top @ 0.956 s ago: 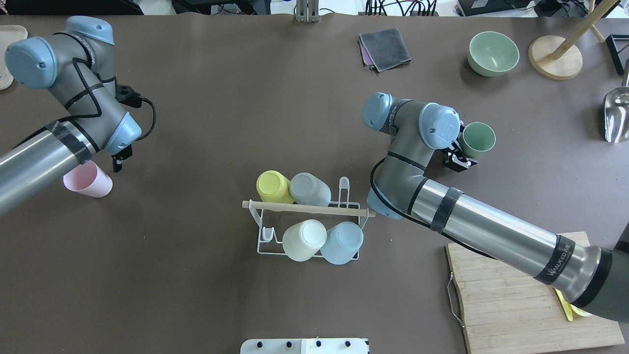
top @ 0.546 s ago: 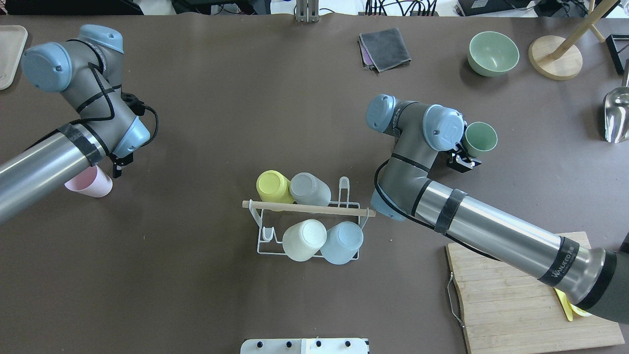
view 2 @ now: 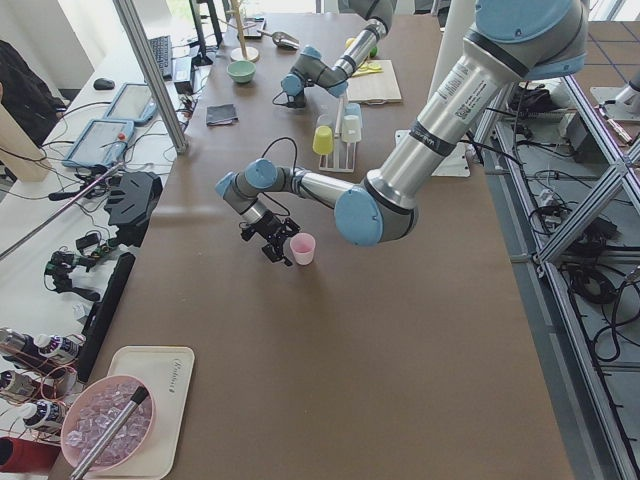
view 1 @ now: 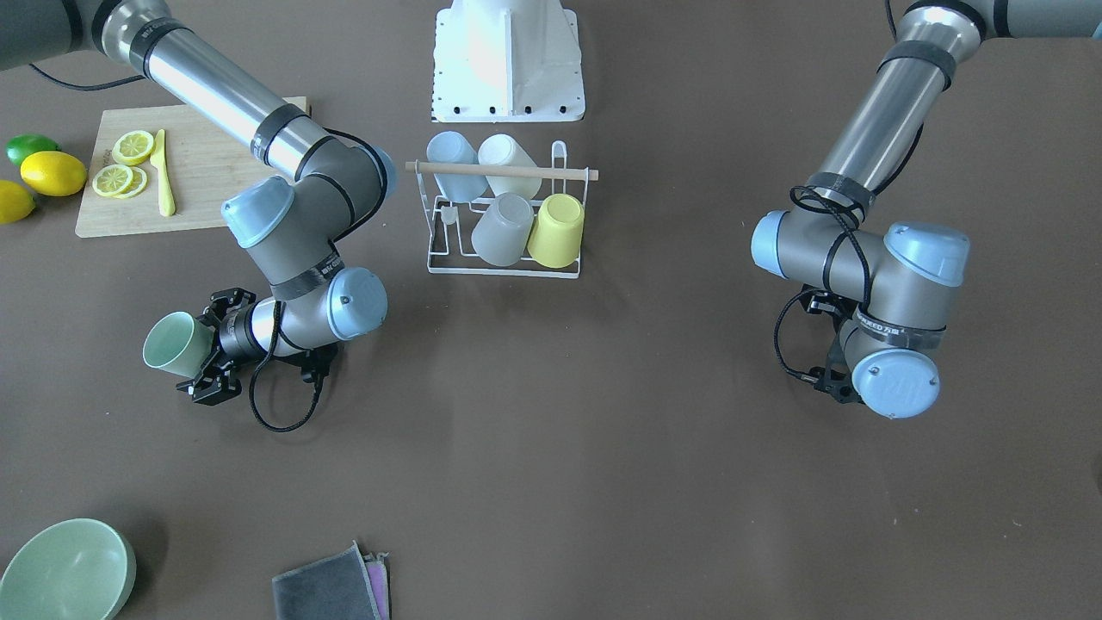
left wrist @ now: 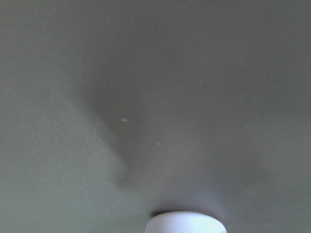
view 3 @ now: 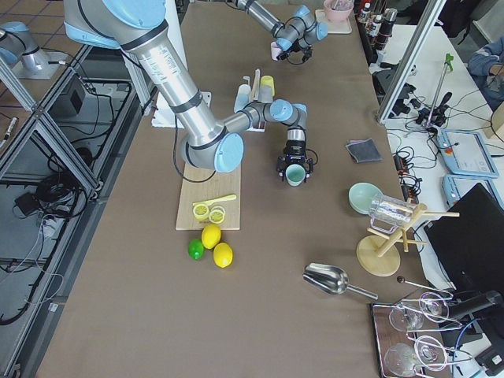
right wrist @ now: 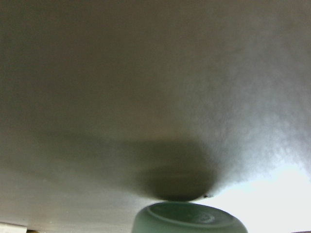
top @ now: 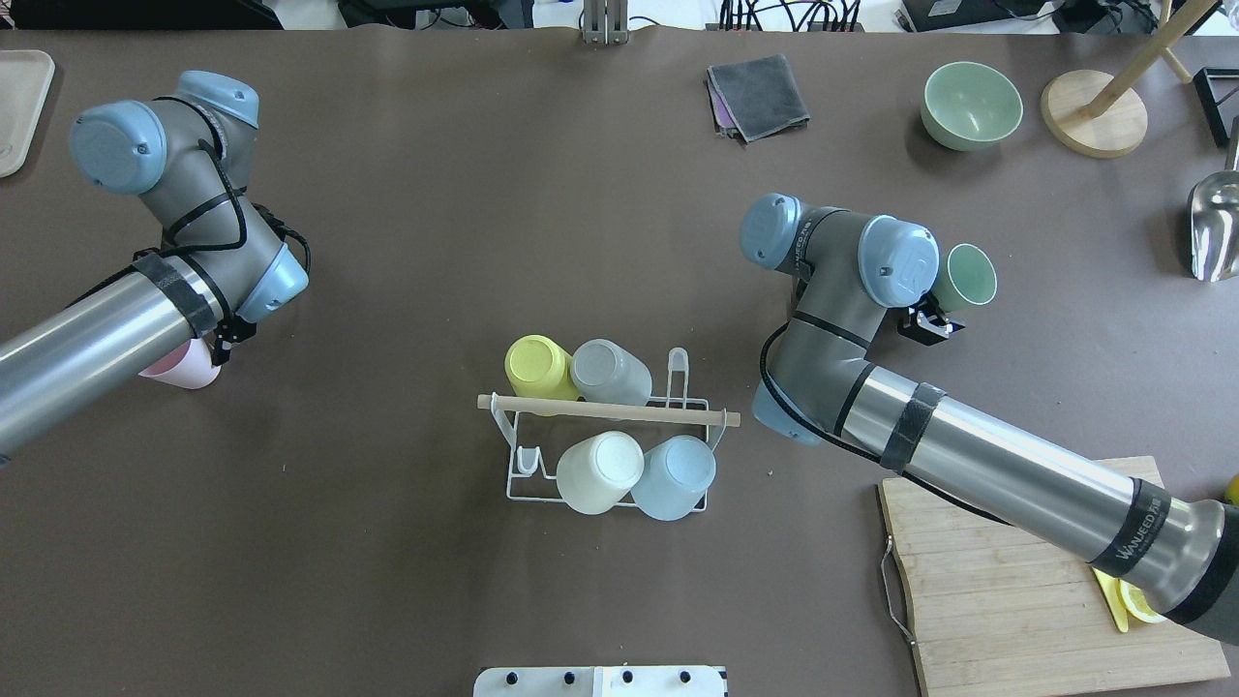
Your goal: Place cup on cup holder
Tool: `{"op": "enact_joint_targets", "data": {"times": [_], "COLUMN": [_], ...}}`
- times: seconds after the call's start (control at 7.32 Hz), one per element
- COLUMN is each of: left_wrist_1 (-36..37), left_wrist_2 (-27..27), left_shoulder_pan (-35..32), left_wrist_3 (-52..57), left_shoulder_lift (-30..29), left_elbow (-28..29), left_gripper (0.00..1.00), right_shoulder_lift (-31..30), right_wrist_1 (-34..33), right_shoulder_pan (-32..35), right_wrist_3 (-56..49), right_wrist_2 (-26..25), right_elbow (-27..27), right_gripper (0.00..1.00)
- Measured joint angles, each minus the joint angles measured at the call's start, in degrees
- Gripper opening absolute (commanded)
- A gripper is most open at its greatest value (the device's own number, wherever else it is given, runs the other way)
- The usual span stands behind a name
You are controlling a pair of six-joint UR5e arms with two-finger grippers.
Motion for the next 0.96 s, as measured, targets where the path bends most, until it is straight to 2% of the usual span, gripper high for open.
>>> {"op": "enact_joint_targets", "data": {"times": [0.14, 0.41, 0.82, 0.96], "left_wrist_1": [0.4, 1.6, 3.6, 3.8], "left_wrist_2": [0.0, -0.3, -0.5, -0.5], "left_shoulder_pan": [0.0, 0.1, 0.3, 0.3], "left_wrist_3": [0.1, 0.1, 1.5, 1.9], "left_shoulder_lift": [-0.1, -0.4, -0.3, -0.2], "left_elbow": [0.2, 0.2, 0.1, 0.2], "left_gripper": [0.97, 0.97, 0.95, 0.8], "right_shoulder_lift": [-0.8, -3.0, -3.5, -3.8], "right_wrist_1": [0.0, 0.1, 0.2, 0.2], "right_shoulder_pan": [0.1, 0.9, 5.1, 6.9], "right_wrist_3": [0.0, -0.7, -8.6, -11.8], "right_wrist_2": [-0.4, -0.7, -0.5, -0.3], "right_elbow": [1.2, 4.5, 6.2, 7.5], "right_gripper": [0.0, 0.0, 0.0, 0.0]}}
